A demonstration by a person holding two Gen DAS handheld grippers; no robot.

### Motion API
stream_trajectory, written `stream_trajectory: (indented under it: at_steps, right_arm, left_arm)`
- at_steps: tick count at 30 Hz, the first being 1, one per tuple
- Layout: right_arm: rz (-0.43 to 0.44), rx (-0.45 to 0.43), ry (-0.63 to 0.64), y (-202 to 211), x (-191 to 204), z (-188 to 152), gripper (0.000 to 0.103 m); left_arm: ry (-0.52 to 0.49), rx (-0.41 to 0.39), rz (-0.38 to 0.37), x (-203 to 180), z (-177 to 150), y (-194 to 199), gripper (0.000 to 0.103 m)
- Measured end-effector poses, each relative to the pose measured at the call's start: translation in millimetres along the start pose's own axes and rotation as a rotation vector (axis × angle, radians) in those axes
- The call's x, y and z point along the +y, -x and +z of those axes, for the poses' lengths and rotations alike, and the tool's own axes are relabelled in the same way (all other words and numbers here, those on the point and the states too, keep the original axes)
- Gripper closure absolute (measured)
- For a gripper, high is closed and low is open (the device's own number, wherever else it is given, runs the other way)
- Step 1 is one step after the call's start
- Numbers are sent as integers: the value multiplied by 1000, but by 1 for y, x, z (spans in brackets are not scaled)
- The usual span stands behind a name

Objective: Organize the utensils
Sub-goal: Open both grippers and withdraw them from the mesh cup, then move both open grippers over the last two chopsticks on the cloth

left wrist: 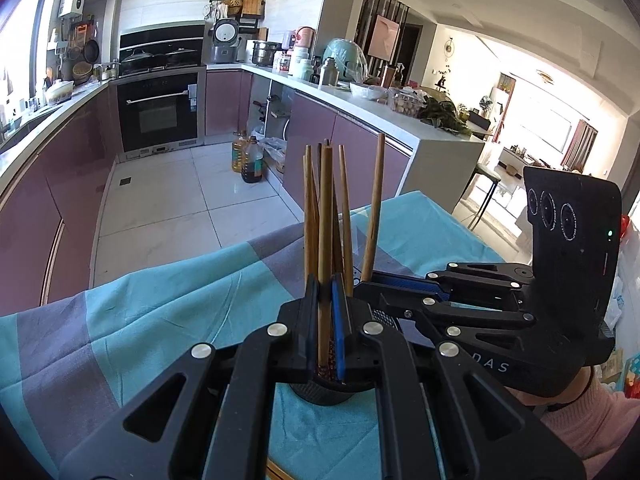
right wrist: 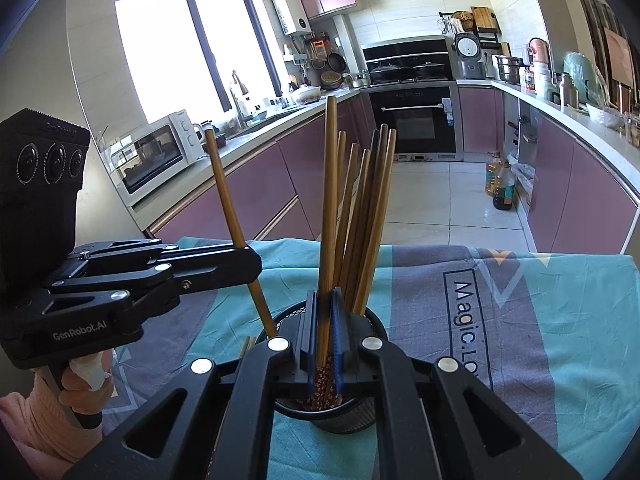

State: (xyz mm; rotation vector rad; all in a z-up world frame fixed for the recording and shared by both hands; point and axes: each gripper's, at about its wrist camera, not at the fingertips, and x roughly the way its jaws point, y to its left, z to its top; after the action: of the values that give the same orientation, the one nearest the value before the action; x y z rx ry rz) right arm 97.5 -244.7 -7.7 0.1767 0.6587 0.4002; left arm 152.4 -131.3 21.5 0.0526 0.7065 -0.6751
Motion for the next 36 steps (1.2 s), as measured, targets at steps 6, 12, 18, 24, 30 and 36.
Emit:
stream_trajectory:
  at_steps: [6, 12, 18, 24, 30, 36]
  right_arm:
    - [-10, 1, -17, -2, -5, -1, 95]
    - [-10, -1, -28, -1, -6, -3, 91]
    - [20, -15, -9, 8, 1, -9, 85]
    - [95, -37, 50, 26, 22, -18, 74]
    - [164, 49, 105, 13, 46, -44, 63]
    - [174, 194, 135, -25, 68, -77, 61]
  left_arm:
    - [17, 16, 1, 1, -2, -12, 95]
    - [35, 6, -4, 5, -13, -4, 94]
    - [52, -31, 22, 13, -30, 13, 87]
    - [78, -82, 71, 31, -60, 44, 71]
    - [123, -43, 159, 56, -100, 56, 66]
    - [169, 31, 212, 73, -141, 50, 64]
